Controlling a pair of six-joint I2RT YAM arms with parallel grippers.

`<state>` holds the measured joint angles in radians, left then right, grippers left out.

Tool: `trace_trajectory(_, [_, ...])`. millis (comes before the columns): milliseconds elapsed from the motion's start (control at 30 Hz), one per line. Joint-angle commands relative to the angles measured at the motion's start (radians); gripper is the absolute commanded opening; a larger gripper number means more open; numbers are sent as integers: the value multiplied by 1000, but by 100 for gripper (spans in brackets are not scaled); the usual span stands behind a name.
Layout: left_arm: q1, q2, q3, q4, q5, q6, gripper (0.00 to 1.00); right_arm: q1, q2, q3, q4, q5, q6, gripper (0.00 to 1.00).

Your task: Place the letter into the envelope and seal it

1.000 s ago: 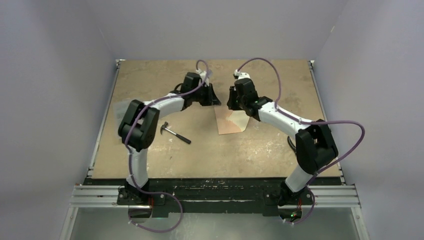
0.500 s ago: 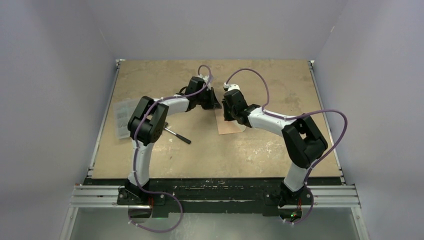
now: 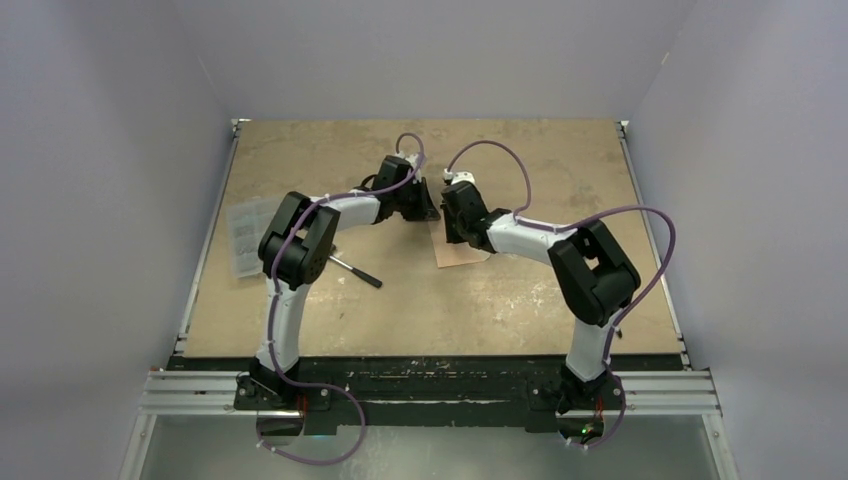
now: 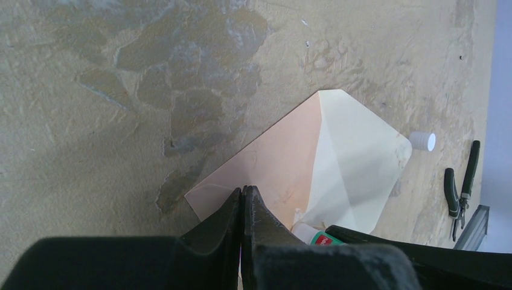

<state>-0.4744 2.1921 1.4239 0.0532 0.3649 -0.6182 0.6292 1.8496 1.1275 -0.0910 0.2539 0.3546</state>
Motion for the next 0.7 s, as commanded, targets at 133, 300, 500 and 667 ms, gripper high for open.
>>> trace_trajectory(133, [-2,55,6,-128,-75,127,0,0,82,55,-55,52,36,0])
trace_trajectory(300, [-2,64,18,-138,-78,167,0,0,124,132,-153,60,62,0])
trace_trajectory(500, [-1,84,47,-178,-135,102,0,0,131,166,-221,57,49,0])
trace_trajectory(667, [0,114,76,-222,-204,-36,0,2,90,144,-259,-43,12,0])
